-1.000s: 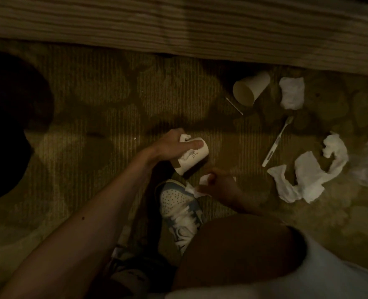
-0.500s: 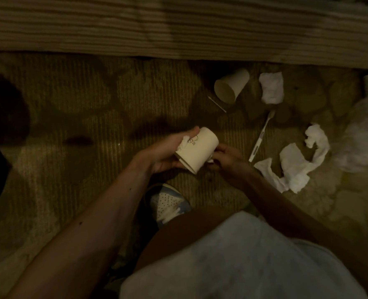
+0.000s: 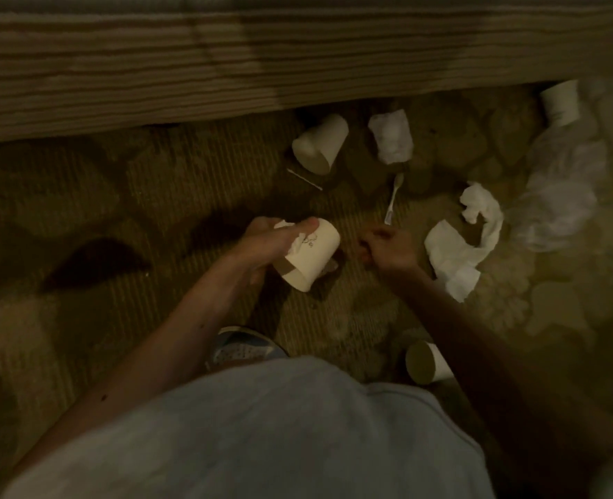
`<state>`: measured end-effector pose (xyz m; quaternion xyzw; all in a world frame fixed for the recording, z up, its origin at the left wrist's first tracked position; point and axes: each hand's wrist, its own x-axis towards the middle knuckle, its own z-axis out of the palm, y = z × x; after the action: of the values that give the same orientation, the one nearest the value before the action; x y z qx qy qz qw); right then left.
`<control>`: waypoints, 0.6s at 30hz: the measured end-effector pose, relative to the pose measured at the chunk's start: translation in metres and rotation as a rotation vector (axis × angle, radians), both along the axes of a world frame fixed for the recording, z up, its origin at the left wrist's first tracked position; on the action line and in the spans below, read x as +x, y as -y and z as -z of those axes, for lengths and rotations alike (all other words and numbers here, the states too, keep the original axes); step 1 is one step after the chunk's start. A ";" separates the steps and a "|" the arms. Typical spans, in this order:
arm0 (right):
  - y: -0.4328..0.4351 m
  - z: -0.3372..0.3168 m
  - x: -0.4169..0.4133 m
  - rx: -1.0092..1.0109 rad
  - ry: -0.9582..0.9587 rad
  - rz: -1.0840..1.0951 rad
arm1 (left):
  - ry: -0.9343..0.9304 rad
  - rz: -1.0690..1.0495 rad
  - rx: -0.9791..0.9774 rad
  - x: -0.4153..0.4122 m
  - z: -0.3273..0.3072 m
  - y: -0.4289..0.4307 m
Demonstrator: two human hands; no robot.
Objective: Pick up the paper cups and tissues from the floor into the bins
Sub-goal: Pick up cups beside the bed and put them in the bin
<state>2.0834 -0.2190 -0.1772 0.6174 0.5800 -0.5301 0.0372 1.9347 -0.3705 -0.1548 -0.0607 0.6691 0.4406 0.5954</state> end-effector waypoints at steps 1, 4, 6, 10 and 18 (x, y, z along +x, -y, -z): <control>-0.010 0.001 0.006 0.146 0.078 -0.059 | 0.020 -0.001 0.002 -0.001 -0.001 -0.002; -0.033 0.008 0.019 0.307 0.214 -0.180 | 0.018 -0.014 -0.001 -0.004 -0.005 -0.011; -0.041 0.015 0.023 0.310 0.288 -0.228 | 0.005 -0.015 -0.014 -0.007 -0.008 -0.014; -0.048 0.025 0.033 0.323 0.305 -0.236 | 0.015 -0.015 -0.032 -0.010 -0.012 -0.015; -0.029 0.019 0.015 0.549 0.094 -0.664 | 0.011 0.015 -0.048 -0.036 -0.029 0.003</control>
<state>2.0986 -0.1897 -0.1962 0.4079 0.8644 -0.2865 0.0665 1.8988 -0.3732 -0.1260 -0.0726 0.6767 0.4196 0.6006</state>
